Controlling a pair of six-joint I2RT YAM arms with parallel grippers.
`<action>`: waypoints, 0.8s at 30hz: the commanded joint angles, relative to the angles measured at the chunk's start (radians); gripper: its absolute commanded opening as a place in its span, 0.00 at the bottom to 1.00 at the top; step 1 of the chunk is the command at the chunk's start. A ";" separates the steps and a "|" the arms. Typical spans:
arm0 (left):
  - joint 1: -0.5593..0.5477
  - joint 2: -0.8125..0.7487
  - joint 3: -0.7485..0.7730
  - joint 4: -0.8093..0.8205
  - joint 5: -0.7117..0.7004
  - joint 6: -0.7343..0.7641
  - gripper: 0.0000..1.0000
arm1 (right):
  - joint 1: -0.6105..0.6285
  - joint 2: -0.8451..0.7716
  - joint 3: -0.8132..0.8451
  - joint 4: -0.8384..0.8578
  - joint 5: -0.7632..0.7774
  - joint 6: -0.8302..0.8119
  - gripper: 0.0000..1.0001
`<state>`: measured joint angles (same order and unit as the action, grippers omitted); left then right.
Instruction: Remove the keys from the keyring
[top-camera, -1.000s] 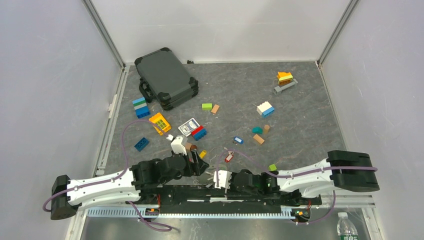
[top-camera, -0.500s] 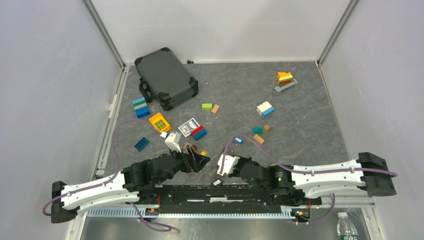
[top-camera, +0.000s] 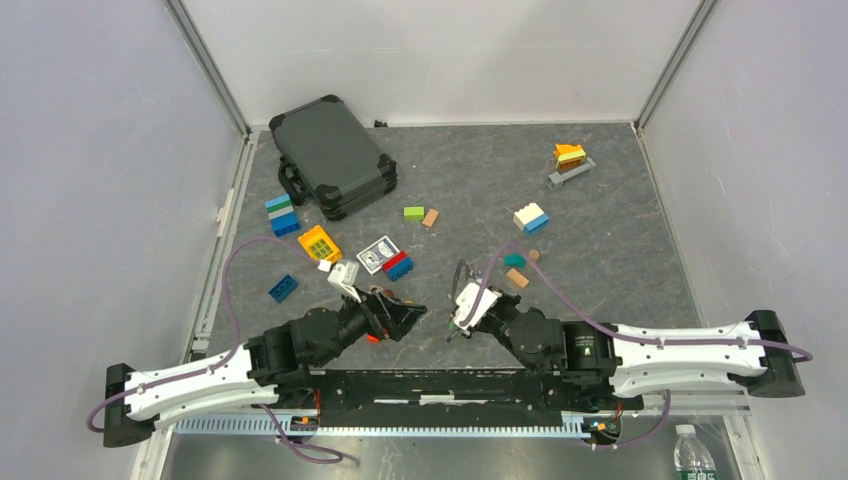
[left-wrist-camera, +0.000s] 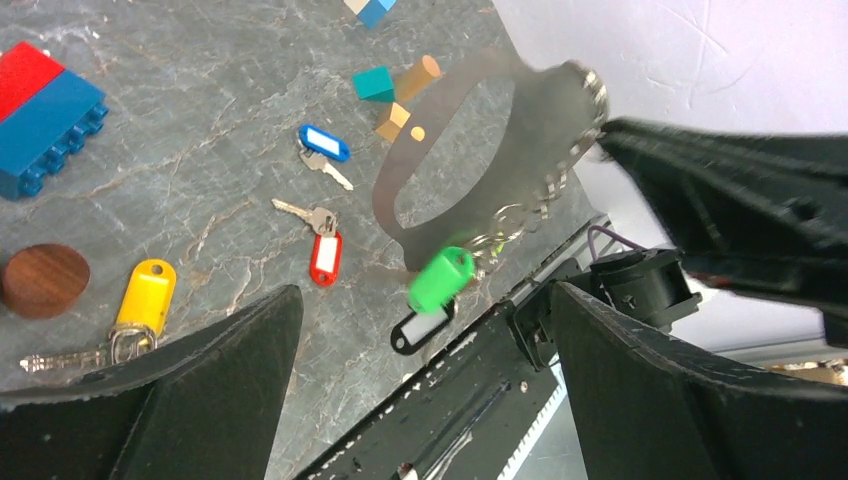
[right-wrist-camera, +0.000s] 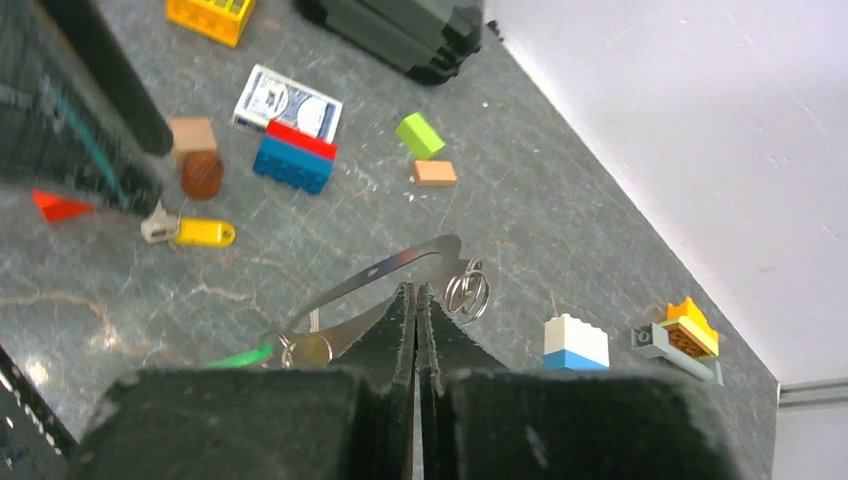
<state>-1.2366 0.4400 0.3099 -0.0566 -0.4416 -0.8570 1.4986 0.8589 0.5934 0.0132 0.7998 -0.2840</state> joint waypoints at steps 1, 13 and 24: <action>-0.004 0.016 -0.001 0.183 0.010 0.171 1.00 | 0.000 -0.011 0.123 0.051 0.119 0.008 0.00; -0.004 0.095 -0.097 0.671 0.170 0.454 1.00 | 0.000 0.010 0.240 0.235 0.235 -0.014 0.00; -0.003 0.202 -0.037 0.762 0.271 0.665 0.97 | 0.000 -0.154 0.126 0.284 -0.247 -0.181 0.00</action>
<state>-1.2366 0.6659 0.2203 0.6003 -0.2497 -0.3275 1.4986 0.7979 0.7631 0.2356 0.8169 -0.3519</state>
